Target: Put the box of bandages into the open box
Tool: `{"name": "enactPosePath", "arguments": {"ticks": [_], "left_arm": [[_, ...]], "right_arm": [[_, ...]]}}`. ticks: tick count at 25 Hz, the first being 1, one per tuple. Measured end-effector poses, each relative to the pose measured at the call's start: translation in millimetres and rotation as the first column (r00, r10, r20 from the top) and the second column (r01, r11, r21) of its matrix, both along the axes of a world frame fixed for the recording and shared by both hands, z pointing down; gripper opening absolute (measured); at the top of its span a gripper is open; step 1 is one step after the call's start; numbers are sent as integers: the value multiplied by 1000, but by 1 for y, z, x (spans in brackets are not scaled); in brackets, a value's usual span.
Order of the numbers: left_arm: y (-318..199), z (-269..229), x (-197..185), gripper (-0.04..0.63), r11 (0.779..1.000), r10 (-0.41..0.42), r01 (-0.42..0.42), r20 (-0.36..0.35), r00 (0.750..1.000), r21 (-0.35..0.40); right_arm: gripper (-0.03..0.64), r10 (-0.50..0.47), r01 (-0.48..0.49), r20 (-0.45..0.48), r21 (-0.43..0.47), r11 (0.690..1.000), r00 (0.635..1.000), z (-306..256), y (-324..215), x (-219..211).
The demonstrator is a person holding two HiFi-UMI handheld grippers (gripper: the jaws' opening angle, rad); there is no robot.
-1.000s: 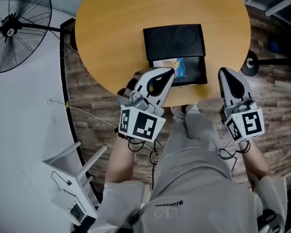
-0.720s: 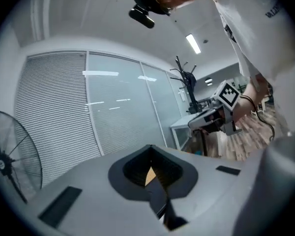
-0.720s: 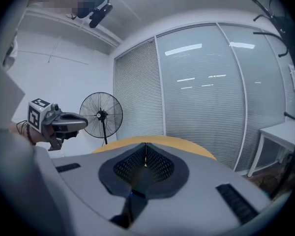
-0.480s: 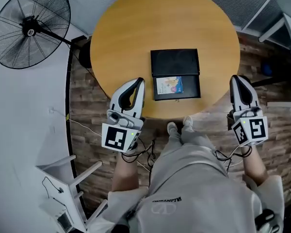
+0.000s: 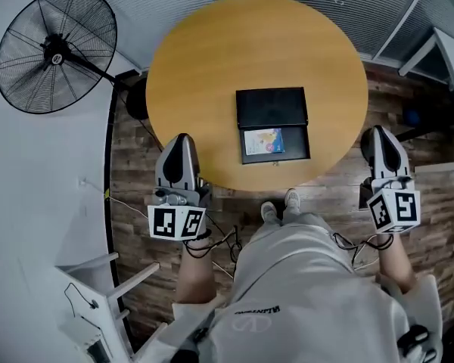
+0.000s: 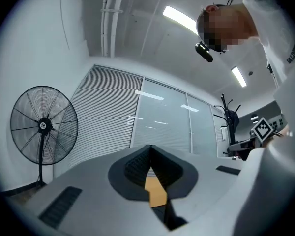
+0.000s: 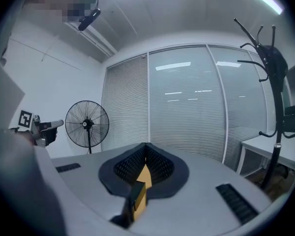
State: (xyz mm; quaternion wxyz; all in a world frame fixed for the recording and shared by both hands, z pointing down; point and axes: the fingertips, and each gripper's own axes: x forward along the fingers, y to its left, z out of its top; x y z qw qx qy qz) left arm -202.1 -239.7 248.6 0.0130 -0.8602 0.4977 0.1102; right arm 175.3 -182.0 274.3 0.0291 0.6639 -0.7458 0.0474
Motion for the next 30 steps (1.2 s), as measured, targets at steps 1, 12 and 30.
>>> {"name": "enactPosePath", "arguments": {"ticks": [1,12,30], "left_arm": [[0,-1,-4,8,1000,-11,11,1,1000,0],[5,4,0,8,1000,-23,24,72,997,-7],[8,13,14,8,1000,2,0,102,995,-17]], "right_arm": [[18,9,-9,-4,2,1000,1000,0,2,3],[17,23,-24,-13,-10,1000,1000,3,8,8],[17,0,0,-15,-10,1000,1000,6,6,6]]}}
